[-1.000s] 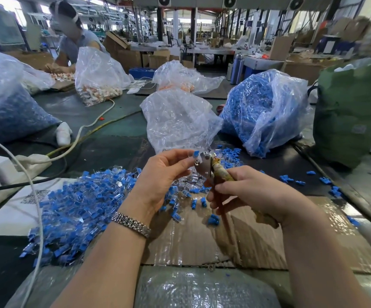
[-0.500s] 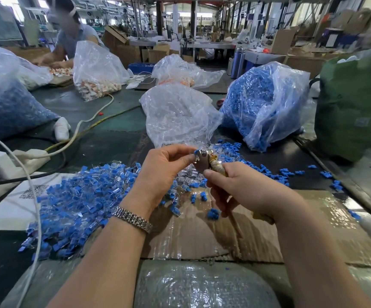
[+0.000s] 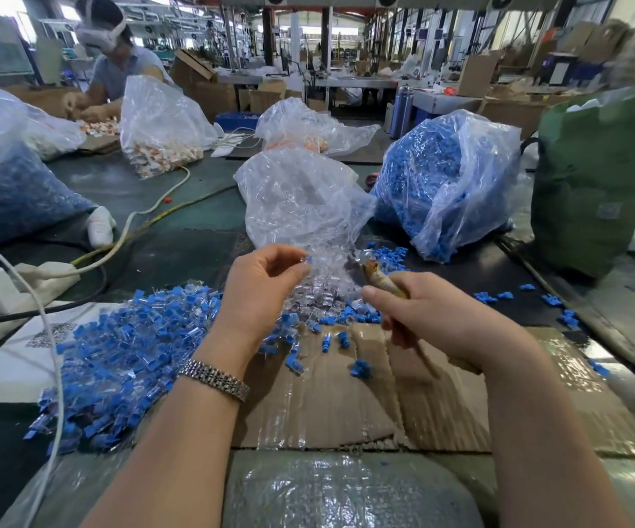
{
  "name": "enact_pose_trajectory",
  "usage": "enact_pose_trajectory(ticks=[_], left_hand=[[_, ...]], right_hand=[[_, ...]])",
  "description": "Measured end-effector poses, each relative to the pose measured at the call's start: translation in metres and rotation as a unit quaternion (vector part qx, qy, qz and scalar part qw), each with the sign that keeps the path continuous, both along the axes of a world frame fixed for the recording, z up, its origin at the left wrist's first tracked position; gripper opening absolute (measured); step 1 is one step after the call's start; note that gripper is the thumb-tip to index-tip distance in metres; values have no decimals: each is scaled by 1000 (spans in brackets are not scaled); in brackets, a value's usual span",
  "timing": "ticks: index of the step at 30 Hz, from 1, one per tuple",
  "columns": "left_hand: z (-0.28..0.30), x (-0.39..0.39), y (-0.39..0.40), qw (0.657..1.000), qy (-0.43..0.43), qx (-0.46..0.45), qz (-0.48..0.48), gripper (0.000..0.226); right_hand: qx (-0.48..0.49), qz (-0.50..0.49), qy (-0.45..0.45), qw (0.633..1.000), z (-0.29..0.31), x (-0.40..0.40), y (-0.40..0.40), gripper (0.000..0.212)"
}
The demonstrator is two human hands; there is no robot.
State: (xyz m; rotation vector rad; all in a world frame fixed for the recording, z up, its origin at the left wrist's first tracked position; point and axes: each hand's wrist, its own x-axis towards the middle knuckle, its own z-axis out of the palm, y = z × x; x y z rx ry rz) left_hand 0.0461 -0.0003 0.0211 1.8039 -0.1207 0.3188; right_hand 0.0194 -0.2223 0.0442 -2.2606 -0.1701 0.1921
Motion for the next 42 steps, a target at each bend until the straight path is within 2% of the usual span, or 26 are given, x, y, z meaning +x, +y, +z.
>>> enact_pose_trajectory(ticks=[3, 7, 9, 11, 13, 17, 21, 23, 27, 29, 32, 37, 39, 42], left_hand=[[-2, 3, 8, 985, 14, 134, 105, 9], [-8, 6, 12, 908, -3, 359, 215, 14], [-10, 8, 7, 902, -27, 393, 178, 19], [-14, 8, -3, 905, -50, 411, 99, 24], [-20, 8, -12, 890, -48, 453, 35, 27], [-26, 11, -19, 858, -12, 513, 2, 30], [-24, 12, -23, 858, 7, 514, 5, 25], [-23, 12, -23, 860, 11, 510, 9, 20], [-22, 14, -23, 866, 4, 500, 15, 9], [-22, 15, -22, 880, -21, 473, 28, 8], [-22, 14, -21, 902, -39, 428, 42, 13], [-16, 9, -21, 936, -49, 347, 34, 9], [-11, 5, -20, 955, -42, 292, 22, 11], [-5, 1, -17, 981, -3, 194, -7, 14]], right_hand=[[-147, -80, -64, 984, -4, 7, -8, 33], [-298, -93, -26, 950, -13, 11, -12, 25], [-337, -91, 1, 937, -16, 13, -12, 28], [-348, -94, 27, 932, -16, 13, -12, 30], [-350, -90, 44, 931, -17, 14, -12, 32], [-362, -89, 64, 926, -15, 13, -11, 36], [-380, -102, 57, 917, -14, 8, -5, 58], [-369, -123, 6, 921, -11, 6, 1, 64], [-281, -76, -90, 953, -6, 5, 26, 23], [-260, -41, -93, 960, -9, 4, 40, 21], [-286, -11, -80, 955, -19, 7, 52, 23], [-267, 14, -56, 962, -22, 11, 53, 11], [-218, -2, -53, 975, -21, 12, 48, 8], [-32, -71, -67, 995, -17, 13, 38, 12]])
